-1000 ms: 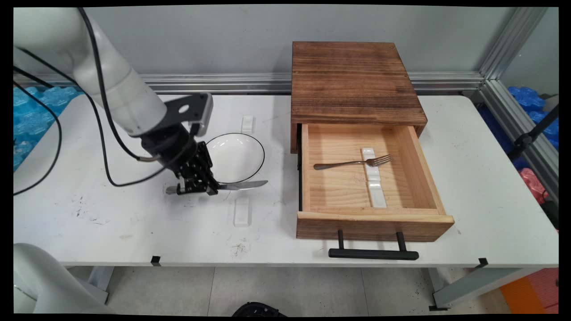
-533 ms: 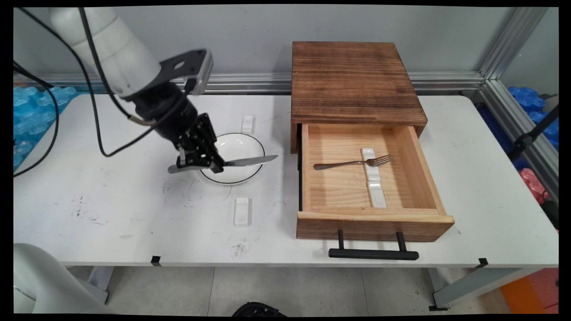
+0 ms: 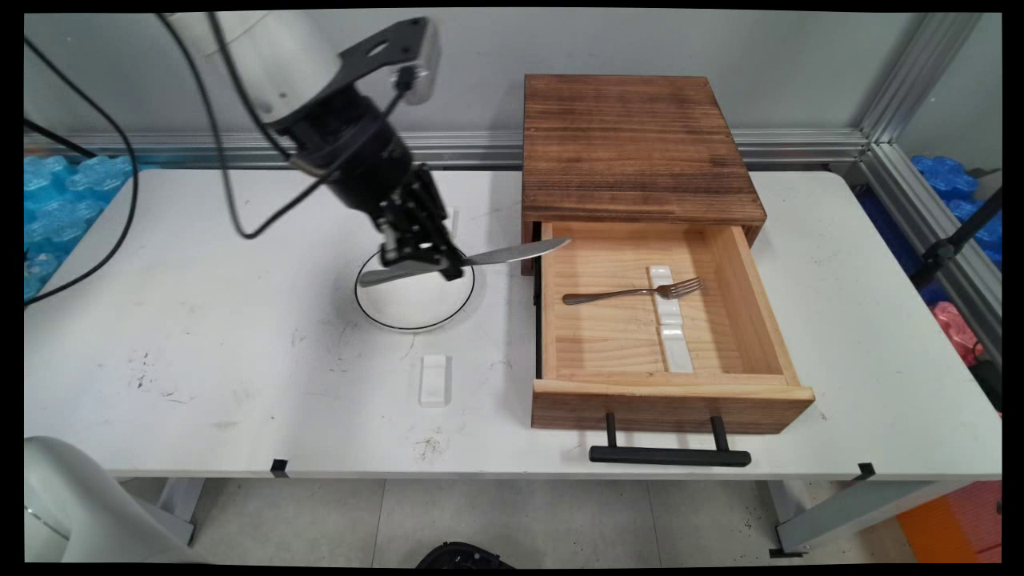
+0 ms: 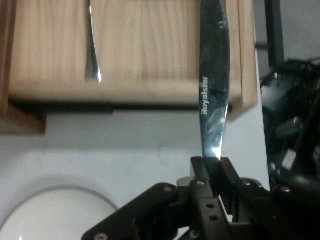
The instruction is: Place the picked object into the drawer
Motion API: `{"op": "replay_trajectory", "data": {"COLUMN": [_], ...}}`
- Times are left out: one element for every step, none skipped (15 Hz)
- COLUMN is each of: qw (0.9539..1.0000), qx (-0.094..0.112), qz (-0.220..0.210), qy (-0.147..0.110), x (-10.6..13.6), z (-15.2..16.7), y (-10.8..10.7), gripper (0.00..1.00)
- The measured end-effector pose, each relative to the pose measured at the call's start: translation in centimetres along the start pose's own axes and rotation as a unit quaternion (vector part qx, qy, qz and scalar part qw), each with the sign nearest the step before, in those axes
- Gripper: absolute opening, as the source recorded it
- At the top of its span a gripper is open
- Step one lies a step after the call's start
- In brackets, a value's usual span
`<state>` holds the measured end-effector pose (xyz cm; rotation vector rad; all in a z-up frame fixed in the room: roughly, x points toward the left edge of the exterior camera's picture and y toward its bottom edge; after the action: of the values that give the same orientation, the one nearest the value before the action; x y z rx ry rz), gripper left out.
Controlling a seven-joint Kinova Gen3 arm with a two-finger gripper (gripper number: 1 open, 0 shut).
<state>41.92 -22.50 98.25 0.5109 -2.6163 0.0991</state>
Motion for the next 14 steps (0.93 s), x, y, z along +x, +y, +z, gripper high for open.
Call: {"op": "replay_trajectory", "data": {"qw": [1.0,0.9999,0.9999,0.9998,0.9997,0.9997,0.9996,0.9995,0.9994,0.9993,0.9992,0.9991,0.999,0.9988], "qx": [0.002,0.004,0.005,0.006,0.008,0.008,0.009,0.01,0.01,0.01,0.011,0.012,0.012,0.014], "qz": [-0.002,-0.003,-0.004,-0.003,-0.003,-0.002,-0.002,-0.001,-0.001,-0.002,-0.001,-0.002,-0.002,-0.001], "qy": [0.006,0.011,0.014,0.018,0.022,0.025,0.027,0.031,0.033,0.035,0.038,0.041,0.044,0.046], "x": [1.0,2.2,2.9,3.9,4.7,5.3,5.9,6.8,7.2,8.0,8.7,9.3,10.1,10.8], "z": [0.3,0.8,1.2,1.8,2.3,2.8,3.2,3.9,4.4,5.2,5.9,6.6,7.5,8.4], "y": [0.0,0.0,0.0,0.0,0.0,0.0,0.0,0.0,0.0,0.0,0.0,0.0,-0.1,-0.1], "gripper": [0.0,0.0,0.0,0.0,0.0,0.0,0.0,0.0,0.0,0.0,0.0,0.0,0.0,0.0]}}
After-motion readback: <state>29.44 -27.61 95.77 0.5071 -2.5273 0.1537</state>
